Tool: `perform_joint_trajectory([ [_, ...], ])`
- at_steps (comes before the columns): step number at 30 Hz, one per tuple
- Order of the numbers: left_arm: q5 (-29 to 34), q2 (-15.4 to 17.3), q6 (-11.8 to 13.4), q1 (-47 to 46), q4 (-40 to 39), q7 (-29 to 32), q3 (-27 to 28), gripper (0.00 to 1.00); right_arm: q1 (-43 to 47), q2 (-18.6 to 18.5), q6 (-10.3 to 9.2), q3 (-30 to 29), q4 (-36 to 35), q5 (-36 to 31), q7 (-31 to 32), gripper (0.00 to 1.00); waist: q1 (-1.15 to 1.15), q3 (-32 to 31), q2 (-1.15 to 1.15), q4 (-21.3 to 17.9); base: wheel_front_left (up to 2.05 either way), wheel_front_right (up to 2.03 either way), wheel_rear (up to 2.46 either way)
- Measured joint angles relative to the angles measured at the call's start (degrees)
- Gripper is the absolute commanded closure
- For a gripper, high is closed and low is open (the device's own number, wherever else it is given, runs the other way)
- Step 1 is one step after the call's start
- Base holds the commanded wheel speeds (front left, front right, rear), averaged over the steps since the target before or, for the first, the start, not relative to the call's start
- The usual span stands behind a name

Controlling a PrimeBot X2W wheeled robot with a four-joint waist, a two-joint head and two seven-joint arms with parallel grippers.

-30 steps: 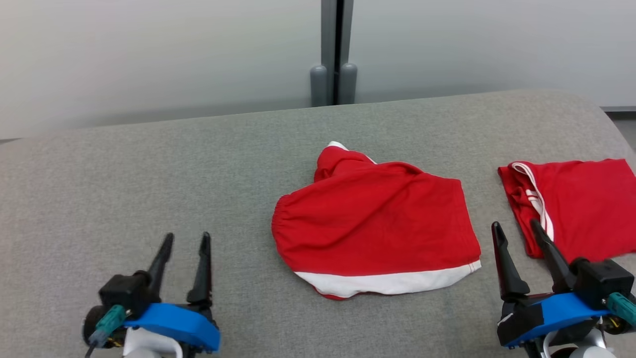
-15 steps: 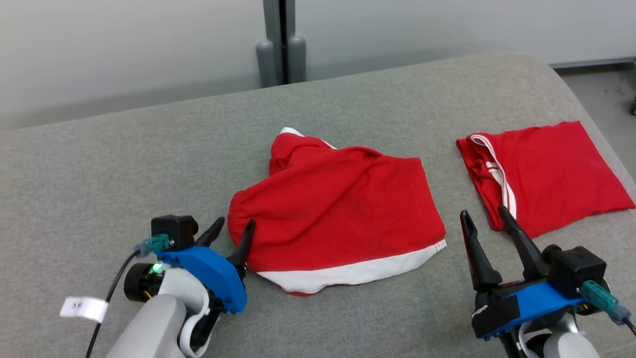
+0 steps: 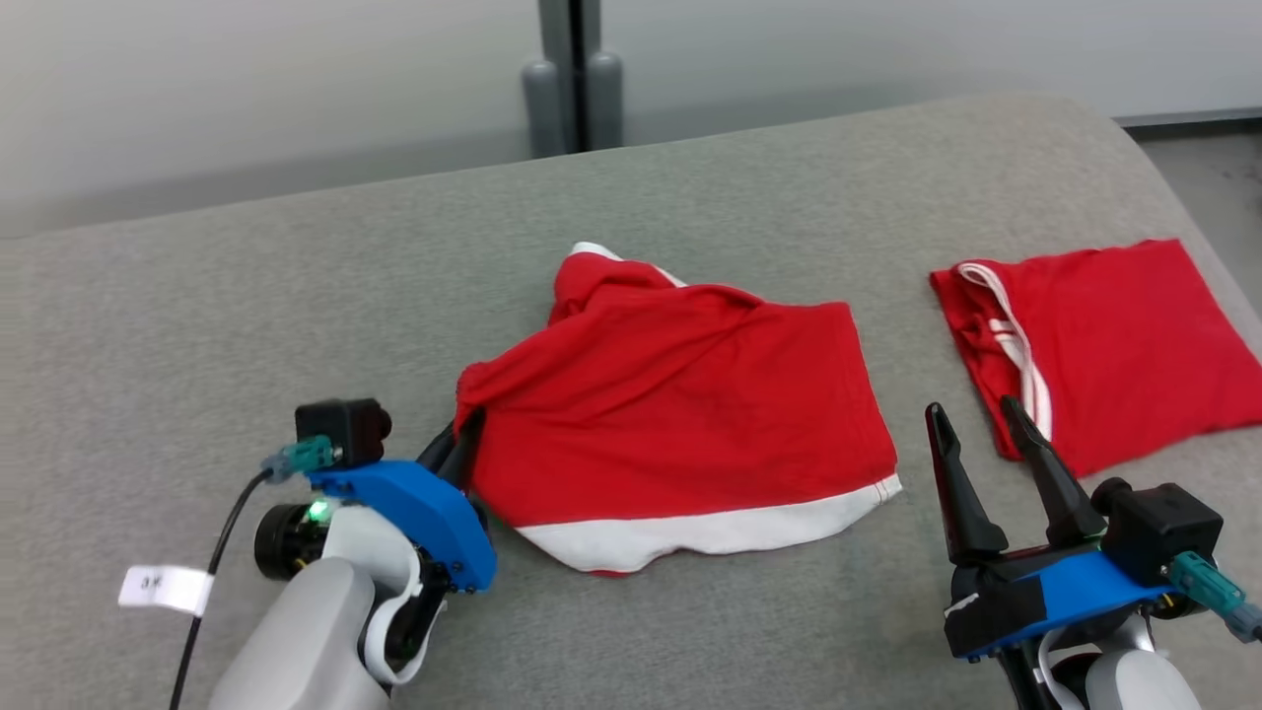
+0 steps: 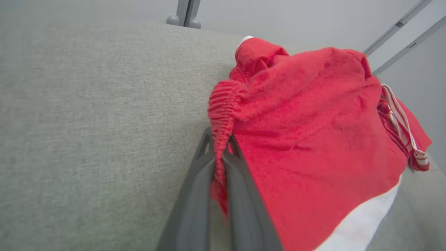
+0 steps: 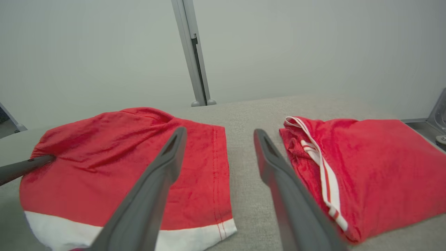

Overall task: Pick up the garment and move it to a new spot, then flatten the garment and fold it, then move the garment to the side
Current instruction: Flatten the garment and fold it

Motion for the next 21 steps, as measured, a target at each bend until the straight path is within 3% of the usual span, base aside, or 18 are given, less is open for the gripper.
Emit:
perform_joint_trajectory([
  [6, -1.02, -0.29, 3.15, 6.98, -7.33, -2.96, 1.01, 1.0, 0.12, 0.01, 0.0, -0.99, -0.87, -0.12, 0.49, 0.0, 0.0, -0.97, 0.0, 4.81, 0.0, 0.0, 0.0],
  [12, -3.45, 0.37, 8.17, 15.1, -19.08, -0.45, 2.4, 1.0, 0.36, 0.02, 0.0, -1.96, -1.57, -0.46, 1.09, 0.0, 0.0, -1.41, 0.0, 9.06, 0.0, 0.0, 0.0],
  [16, -4.69, 1.07, 10.78, 18.11, -25.33, 2.55, 2.7, 1.0, 0.35, 0.02, 0.0, -1.71, -1.89, -0.52, 1.49, 0.0, 0.0, -1.04, 0.0, 9.8, 0.0, 0.0, 0.0],
  [21, -4.46, 1.13, 12.0, 15.67, -23.01, 3.27, 3.44, 1.0, -0.06, 0.04, 0.01, -0.21, -1.99, -0.16, 1.56, 0.0, 0.0, -0.22, 0.0, 8.14, 0.0, 0.0, 0.0],
])
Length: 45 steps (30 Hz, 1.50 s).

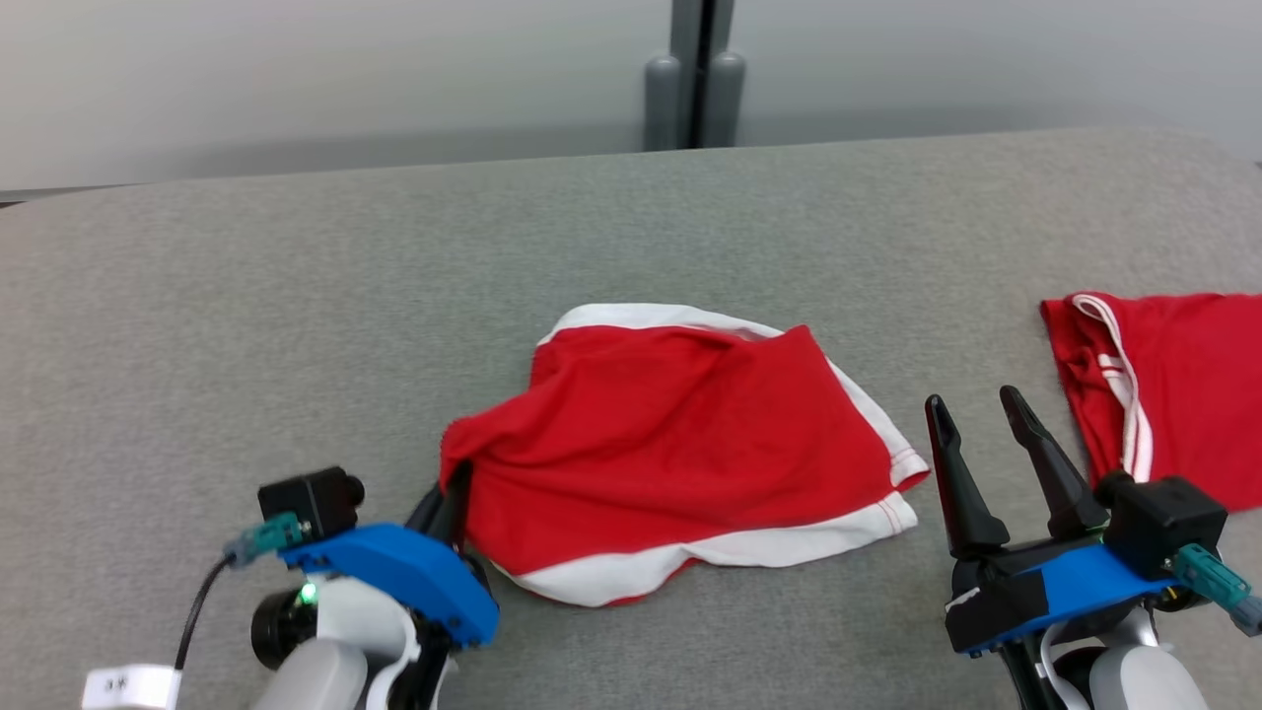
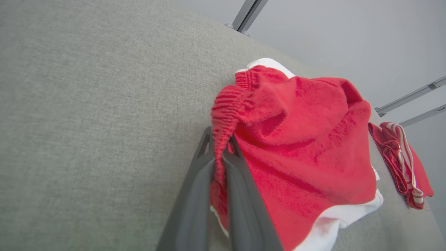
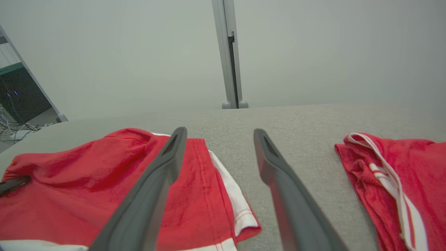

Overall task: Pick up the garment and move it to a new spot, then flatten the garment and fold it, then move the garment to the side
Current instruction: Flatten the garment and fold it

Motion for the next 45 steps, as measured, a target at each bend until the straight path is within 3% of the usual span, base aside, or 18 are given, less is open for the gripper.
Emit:
perform_joint_trajectory([
  [9, 0.02, -2.43, 0.63, -11.76, 16.66, -3.38, 2.66, 1.0, -1.2, -0.01, -0.01, 1.78, 0.19, 0.27, -0.07, 0.0, 0.0, 1.87, 0.0, -5.56, 0.0, 0.0, 0.0],
  [15, 1.49, -2.54, -0.57, -17.3, 24.1, -8.29, 3.5, 1.0, -1.3, -0.02, -0.01, 1.81, 0.63, 0.6, -0.67, 0.0, 0.0, 2.41, 0.0, -7.17, 0.0, 0.0, 0.0],
  [16, 1.72, -2.58, -0.92, -17.72, 24.94, -8.84, 3.26, 0.64, -1.31, -0.02, -0.01, 1.81, 0.71, 0.62, -0.8, 0.0, 0.0, 2.42, 0.0, -7.21, 0.0, 0.0, 0.0],
  [17, 1.98, -2.67, -1.48, -18.03, 25.65, -9.22, 2.8, 0.09, -1.33, -0.02, -0.01, 1.81, 0.84, 0.63, -0.8, 0.0, 0.0, 2.39, 0.0, -7.16, 0.0, 0.0, 0.0],
  [18, 2.12, -2.91, -2.27, -18.34, 26.15, -9.35, 2.3, 0.0, -1.35, -0.03, -0.01, 1.64, 0.91, 0.68, -0.8, 0.0, 0.0, 2.3, 0.0, -6.95, 0.0, 0.0, 0.0],
  [25, 3.01, -3.01, -7.39, -17.27, 25.62, -14.93, 0.65, 0.0, -1.47, -0.01, -0.01, 1.12, 0.97, 0.58, -0.49, 0.0, -0.01, 0.7, 0.0, -3.71, 0.0, 0.0, 0.0],
  [32, 5.79, -0.26, -9.28, -11.94, 20.19, -21.27, 0.49, 0.0, -1.01, -0.01, -0.01, -0.31, 1.24, 0.53, 0.51, 0.0, -0.01, -2.05, 0.0, -0.12, 0.0, 0.0, 0.0],
  [38, 9.75, 2.23, -7.45, -6.73, 13.17, -22.48, 2.63, 0.0, 0.23, -0.01, -0.01, -1.25, 1.81, 0.6, 2.07, 0.0, -0.01, -3.96, 0.0, 1.55, 0.0, 0.0, 0.0],
  [45, 14.26, 2.2, -5.05, 1.48, 3.46, -22.56, 9.37, 0.0, 1.62, -0.01, -0.01, -2.99, 3.54, 0.68, 4.05, 0.0, -0.01, -5.38, 0.0, 2.61, 0.0, 0.0, 0.0],
])
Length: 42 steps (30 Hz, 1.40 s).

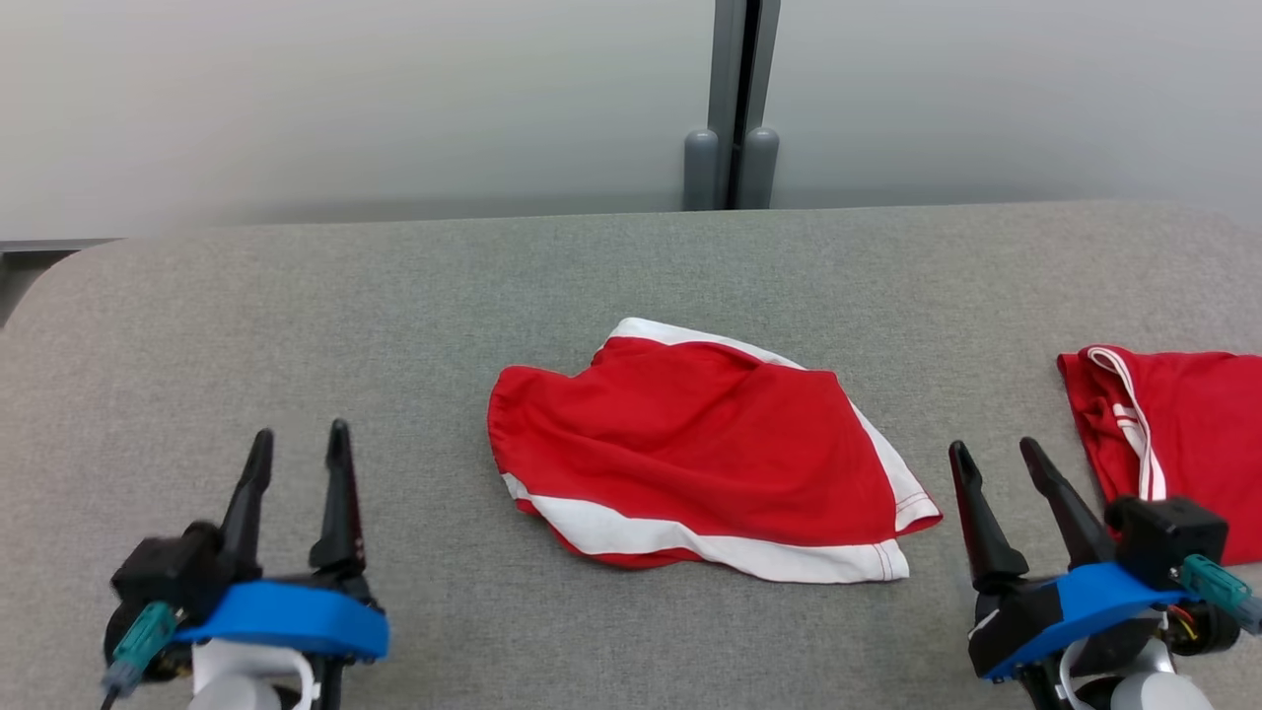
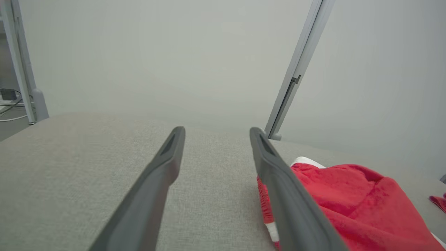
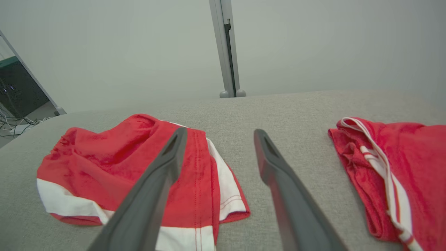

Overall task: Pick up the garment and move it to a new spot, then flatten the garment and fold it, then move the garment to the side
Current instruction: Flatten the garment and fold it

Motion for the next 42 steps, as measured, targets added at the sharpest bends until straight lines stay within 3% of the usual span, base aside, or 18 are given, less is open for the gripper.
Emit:
perform_joint_trajectory([
  [9, 2.48, -1.67, 0.91, 6.71, -3.63, -0.01, 2.74, 0.0, 0.72, 0.0, 0.0, -0.29, 2.0, -0.04, 3.09, 0.0, 0.0, 0.01, 0.0, 0.95, 0.0, 0.0, 0.0],
  [15, 3.01, -1.89, 0.63, 5.95, -4.15, 0.0, 2.9, 0.0, -6.42, 0.01, 0.0, 0.82, 5.28, -0.18, 11.98, 0.0, 0.0, 1.95, 0.0, 0.85, 0.0, 0.0, 0.0],
  [23, 3.58, -2.21, -1.02, 1.89, -3.3, 0.0, 1.81, 0.0, -22.1, -0.01, 0.0, 1.36, 19.48, 1.05, 23.69, 0.0, 0.01, 5.4, 0.0, 2.24, 0.0, 0.0, 0.0],
  [30, 4.03, -2.55, -2.04, -0.09, -1.8, 0.0, 1.34, 0.0, -28.81, -0.02, 0.0, 2.38, 30.85, 2.52, 25.55, 0.0, 0.01, 7.07, 0.0, 4.91, 0.0, 0.0, 0.0],
  [31, 4.1, -2.6, -2.04, -0.16, -1.67, 0.0, 1.4, 0.0, -29.27, -0.02, 0.0, 3.04, 31.82, 2.77, 25.1, 0.15, 0.01, 7.15, 0.0, 5.14, 0.0, 0.0, 0.0],
  [32, 4.22, -2.67, -2.07, -0.19, -1.53, 0.0, 1.47, 0.0, -29.65, 0.07, 0.0, 3.66, 32.67, 3.09, 24.57, 0.88, 0.02, 7.18, 0.0, 5.3, 0.0, 0.0, 0.0],
  [33, 4.32, -2.71, -2.14, -0.2, -1.43, 0.0, 1.55, 0.0, -29.86, 0.05, 0.0, 4.38, 33.14, 3.27, 23.72, 1.0, 0.02, 7.15, 0.0, 5.37, 0.0, 0.0, 0.0],
  [42, 4.6, -3.49, -2.5, 0.01, -1.24, 0.0, 2.16, 0.0, -31.31, 0.0, 0.0, 2.2, 34.79, 0.24, 16.45, 1.0, 0.01, 6.11, 0.0, 4.69, 0.0, 0.0, 0.0],
])
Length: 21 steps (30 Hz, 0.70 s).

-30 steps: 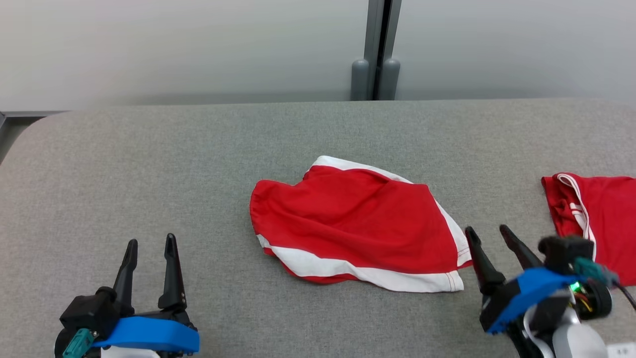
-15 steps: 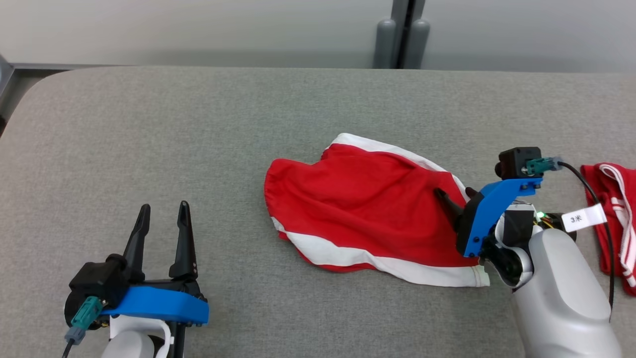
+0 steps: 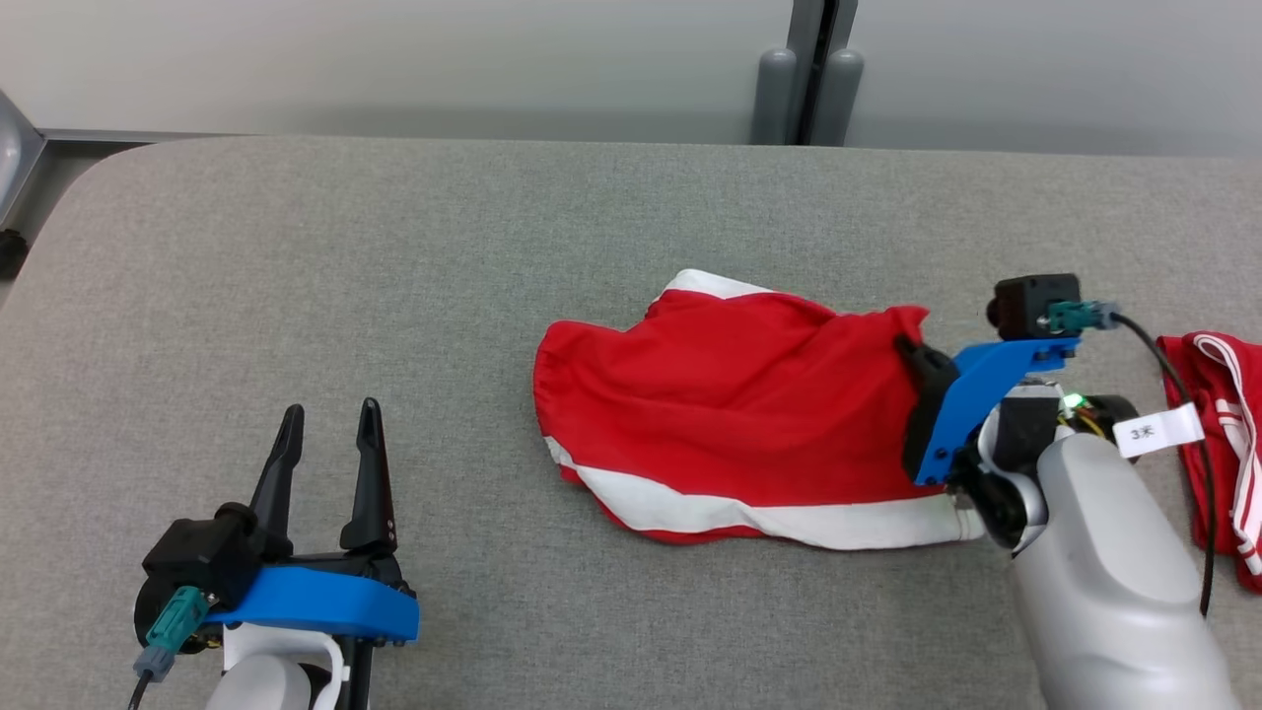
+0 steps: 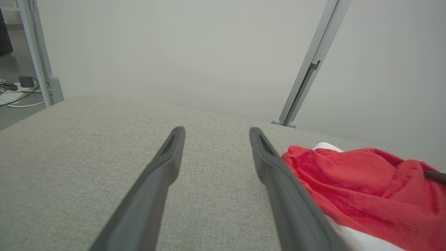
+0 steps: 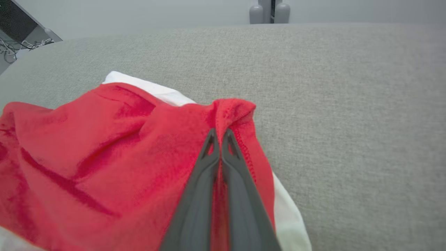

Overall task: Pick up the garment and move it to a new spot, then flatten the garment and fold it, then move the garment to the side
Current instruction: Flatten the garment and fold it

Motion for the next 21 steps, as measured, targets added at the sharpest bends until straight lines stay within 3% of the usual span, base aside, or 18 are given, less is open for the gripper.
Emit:
perform_joint_trajectory([
  [7, 0.44, -0.37, -0.55, -0.01, -0.07, 0.0, -0.01, 0.0, -3.23, -2.35, 0.0, -6.31, 0.2, -3.76, -2.77, 1.0, 0.0, 0.48, 0.0, 0.3, 0.0, 0.0, 0.0],
  [14, 1.02, -0.52, -1.15, -1.53, 0.42, 0.0, -0.27, 0.0, -8.75, -3.97, 0.0, -10.73, 5.12, -8.15, -5.31, 1.0, 0.0, 2.84, 0.0, 1.51, 0.0, 0.0, 0.0],
  [16, 1.33, -0.64, -1.41, -1.9, 0.68, -0.01, -0.33, 0.0, -10.01, -3.94, 0.0, -11.01, 6.88, -8.95, -6.09, 0.0, 0.0, 3.33, 0.0, 1.95, 0.0, 0.0, 0.0],
  [21, 1.74, -0.8, -1.58, -2.38, 1.32, 0.0, -0.18, 0.0, -10.24, -3.16, 0.01, -9.75, 8.22, -9.65, -9.44, 0.0, 0.0, 3.02, 0.0, 1.57, 0.0, 0.0, 0.0],
])
